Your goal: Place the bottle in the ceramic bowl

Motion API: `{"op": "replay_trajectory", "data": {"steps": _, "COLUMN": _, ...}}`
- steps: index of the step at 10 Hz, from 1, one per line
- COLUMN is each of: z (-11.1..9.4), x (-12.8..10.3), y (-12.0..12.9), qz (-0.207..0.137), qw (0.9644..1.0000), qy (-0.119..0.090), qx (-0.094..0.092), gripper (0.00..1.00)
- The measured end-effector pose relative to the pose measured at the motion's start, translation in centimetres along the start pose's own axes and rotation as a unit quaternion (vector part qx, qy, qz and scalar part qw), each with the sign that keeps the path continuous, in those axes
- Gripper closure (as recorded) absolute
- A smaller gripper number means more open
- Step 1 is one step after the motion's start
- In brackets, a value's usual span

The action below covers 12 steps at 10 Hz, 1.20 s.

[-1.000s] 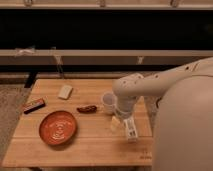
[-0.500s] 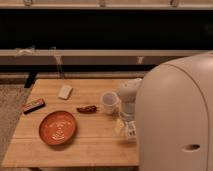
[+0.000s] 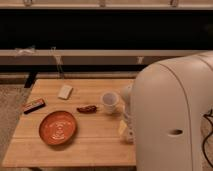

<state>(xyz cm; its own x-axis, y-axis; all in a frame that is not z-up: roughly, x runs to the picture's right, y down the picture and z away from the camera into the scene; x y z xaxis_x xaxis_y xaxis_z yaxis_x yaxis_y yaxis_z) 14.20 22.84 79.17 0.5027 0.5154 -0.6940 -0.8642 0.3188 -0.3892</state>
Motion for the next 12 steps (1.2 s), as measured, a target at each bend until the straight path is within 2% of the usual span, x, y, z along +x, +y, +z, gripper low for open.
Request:
{"op": "replay_trajectory", "data": {"steps": 3, "z": 1.2, "x": -0.4, "y": -0.6, "qz": 0.0, "qw": 0.9999, "qy": 0.011, "qx": 0.006, "gripper": 0.2}}
{"op": "replay_trajectory", "data": {"steps": 4, "z": 1.5, "x": -0.6, "y": -0.5, "qz": -0.002, "qw": 0.9999, "qy": 0.015, "qx": 0.006, "gripper": 0.24}}
{"op": "replay_trajectory", "data": {"steps": 8, "z": 1.1, "x": 0.0, "y": -0.6, "qz": 0.002, "qw": 0.9997, "qy": 0.021, "qx": 0.009, "gripper": 0.63}}
{"op": "replay_trajectory", "data": {"steps": 10, "z": 0.2, "x": 0.8, "y": -0.5, "qz": 0.011, "qw": 0.9997, "qy": 0.02, "qx": 0.011, "gripper": 0.84}}
{"op": "replay_trajectory", "data": {"steps": 12, "z": -1.4, "x": 2.1, "y": -0.7, "qz": 0.023, "qw": 0.9995, "qy": 0.018, "qx": 0.016, "gripper": 0.99}}
